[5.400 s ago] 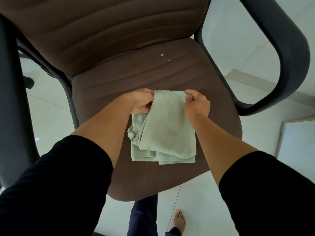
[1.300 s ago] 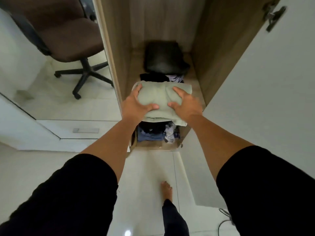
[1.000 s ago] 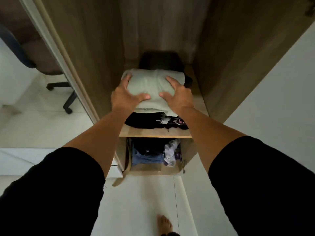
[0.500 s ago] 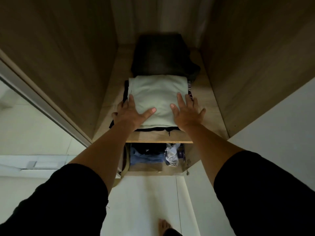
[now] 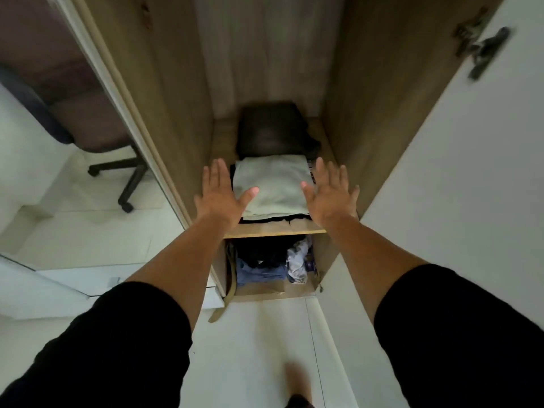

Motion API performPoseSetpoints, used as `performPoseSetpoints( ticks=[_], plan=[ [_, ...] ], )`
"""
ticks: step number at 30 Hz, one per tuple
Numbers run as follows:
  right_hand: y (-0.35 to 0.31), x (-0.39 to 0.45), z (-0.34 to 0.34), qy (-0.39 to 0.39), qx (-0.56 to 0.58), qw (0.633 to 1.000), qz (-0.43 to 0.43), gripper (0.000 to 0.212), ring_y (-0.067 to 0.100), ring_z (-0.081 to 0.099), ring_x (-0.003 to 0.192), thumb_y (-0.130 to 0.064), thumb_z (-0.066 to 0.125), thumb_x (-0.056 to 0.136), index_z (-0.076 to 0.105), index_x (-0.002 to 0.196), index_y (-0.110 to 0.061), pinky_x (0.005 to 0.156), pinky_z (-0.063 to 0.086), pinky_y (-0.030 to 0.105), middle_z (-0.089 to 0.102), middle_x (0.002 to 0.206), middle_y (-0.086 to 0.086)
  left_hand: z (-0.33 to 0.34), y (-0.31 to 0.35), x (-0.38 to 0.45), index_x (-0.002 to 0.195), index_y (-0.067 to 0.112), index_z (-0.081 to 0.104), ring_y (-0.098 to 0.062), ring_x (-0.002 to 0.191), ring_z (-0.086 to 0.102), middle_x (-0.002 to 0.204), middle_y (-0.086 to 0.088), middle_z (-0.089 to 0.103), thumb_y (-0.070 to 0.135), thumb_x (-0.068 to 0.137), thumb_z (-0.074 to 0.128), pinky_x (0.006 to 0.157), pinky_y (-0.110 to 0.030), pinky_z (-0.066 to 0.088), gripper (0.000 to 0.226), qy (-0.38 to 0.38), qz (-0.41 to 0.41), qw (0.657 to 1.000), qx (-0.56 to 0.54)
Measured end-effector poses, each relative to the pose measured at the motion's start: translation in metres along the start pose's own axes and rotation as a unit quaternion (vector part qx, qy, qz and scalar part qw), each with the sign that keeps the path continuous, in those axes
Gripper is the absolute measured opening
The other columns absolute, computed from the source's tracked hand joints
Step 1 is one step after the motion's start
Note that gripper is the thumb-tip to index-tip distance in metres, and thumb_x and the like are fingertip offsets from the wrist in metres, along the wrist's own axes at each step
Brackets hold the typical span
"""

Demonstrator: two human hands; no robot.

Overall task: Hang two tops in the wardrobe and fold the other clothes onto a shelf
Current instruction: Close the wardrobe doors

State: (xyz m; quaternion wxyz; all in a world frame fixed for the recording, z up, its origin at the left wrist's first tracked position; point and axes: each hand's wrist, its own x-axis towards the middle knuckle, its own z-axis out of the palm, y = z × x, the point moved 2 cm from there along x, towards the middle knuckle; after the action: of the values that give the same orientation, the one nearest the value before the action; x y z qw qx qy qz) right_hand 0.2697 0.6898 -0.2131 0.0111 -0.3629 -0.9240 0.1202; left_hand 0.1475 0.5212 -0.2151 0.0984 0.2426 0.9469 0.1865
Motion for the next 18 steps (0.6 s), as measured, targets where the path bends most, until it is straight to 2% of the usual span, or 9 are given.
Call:
performPoseSetpoints(
  ticks=[5,10,18],
  plan=[
    [-0.006,-0.112,-0.08,0.078,-0.005,0.997,0.027,0.059,0.022,-0.011,0.147,-0.05,0.017,0.099,-0.008,0.15,-0.032,0.116,0.002,0.053,-0.003,0.161,-0.001,-0.075,0.014,-0.091,0.149,0.015,-0.016,-0.017,0.145,-0.017,0.158,0.003,-0.018,0.068,0.086,0.036,0.116,-0.053,0.006,0.097,0.049,0.104,0.993,0.036],
    [-0.009,-0.222,-0.172,0.154,-0.041,0.986,0.051,0.06,0.023,-0.011,0.147,-0.052,0.014,0.099,-0.009,0.15,-0.031,0.116,0.002,0.053,-0.004,0.161,0.002,-0.154,0.038,-0.182,0.15,0.015,-0.015,-0.018,0.146,-0.016,0.159,0.002,-0.017,0.066,0.087,0.037,0.116,-0.053,0.006,0.096,0.085,0.175,0.98,0.052],
    [0.001,-0.337,-0.334,0.307,-0.109,0.943,0.066,0.058,0.023,-0.011,0.147,-0.052,0.015,0.099,-0.007,0.15,-0.034,0.116,0.0,0.053,-0.004,0.161,0.0,-0.233,0.121,-0.275,0.149,0.015,-0.016,-0.018,0.146,-0.016,0.158,0.001,-0.018,0.068,0.085,0.036,0.115,-0.056,0.01,0.098,0.131,0.275,0.952,0.036]
  ],
)
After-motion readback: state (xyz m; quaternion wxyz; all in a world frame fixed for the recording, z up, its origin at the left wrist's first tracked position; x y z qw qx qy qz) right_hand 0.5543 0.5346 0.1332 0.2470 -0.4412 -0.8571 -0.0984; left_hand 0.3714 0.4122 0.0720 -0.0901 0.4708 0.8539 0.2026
